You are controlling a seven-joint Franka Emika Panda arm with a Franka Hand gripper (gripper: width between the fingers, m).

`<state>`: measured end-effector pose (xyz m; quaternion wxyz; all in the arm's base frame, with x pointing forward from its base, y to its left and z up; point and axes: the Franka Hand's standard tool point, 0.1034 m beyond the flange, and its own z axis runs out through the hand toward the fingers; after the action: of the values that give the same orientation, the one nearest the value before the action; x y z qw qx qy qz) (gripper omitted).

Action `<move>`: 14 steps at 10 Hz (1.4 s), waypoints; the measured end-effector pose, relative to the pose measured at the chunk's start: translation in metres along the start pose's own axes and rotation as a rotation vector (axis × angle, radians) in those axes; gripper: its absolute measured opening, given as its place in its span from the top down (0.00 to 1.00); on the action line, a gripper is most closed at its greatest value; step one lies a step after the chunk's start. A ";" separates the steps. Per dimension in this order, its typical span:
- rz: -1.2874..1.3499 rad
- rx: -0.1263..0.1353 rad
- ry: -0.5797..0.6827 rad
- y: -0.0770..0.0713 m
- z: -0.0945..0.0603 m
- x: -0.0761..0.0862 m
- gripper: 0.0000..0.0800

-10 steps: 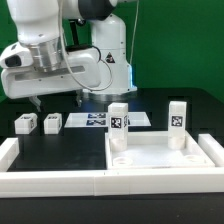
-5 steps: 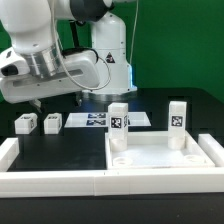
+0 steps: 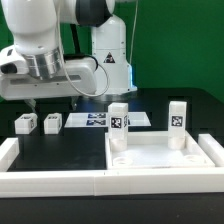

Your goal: Assemble square table

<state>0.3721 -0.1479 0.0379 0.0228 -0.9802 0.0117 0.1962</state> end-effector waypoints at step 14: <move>0.005 -0.011 -0.121 0.002 0.016 0.007 0.19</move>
Offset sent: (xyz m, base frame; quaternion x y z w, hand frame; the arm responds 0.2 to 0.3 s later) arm 0.0000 0.0000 0.0000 0.0000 0.0000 0.0000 1.0000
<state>0.3723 -0.1490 0.0200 0.0174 -0.9666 0.0118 0.2553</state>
